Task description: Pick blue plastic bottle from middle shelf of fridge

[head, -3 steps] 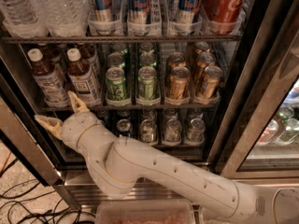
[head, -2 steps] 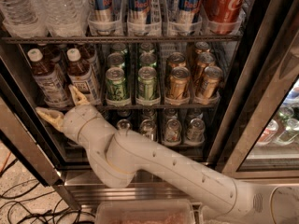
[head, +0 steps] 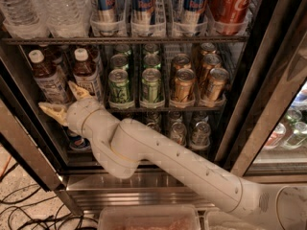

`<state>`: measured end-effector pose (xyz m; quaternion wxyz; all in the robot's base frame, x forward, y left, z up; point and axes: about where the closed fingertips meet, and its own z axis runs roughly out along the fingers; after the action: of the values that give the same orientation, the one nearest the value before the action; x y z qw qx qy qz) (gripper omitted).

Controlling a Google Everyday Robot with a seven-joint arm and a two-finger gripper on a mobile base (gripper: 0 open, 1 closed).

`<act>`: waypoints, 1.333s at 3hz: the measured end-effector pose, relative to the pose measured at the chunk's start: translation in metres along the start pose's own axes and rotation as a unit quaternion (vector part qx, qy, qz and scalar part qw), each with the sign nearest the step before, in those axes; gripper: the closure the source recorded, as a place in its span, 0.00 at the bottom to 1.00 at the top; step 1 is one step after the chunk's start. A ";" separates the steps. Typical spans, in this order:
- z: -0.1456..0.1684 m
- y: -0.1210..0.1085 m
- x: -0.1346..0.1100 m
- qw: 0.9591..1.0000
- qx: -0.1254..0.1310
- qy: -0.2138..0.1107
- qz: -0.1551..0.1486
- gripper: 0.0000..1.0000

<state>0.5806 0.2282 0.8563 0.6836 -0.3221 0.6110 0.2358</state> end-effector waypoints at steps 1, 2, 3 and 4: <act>0.015 0.000 0.003 1.000 -0.015 0.006 0.003 0.28; 0.029 0.003 0.007 1.000 -0.028 0.009 0.006 0.27; 0.028 0.004 0.007 1.000 -0.027 0.009 0.006 0.27; 0.031 0.003 0.006 1.000 -0.023 0.008 0.004 0.25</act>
Offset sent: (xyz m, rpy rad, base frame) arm 0.0309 0.0391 -0.0106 -0.0201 0.0385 0.0829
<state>0.6010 0.2524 0.8511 0.6705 -0.3370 0.6119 0.2500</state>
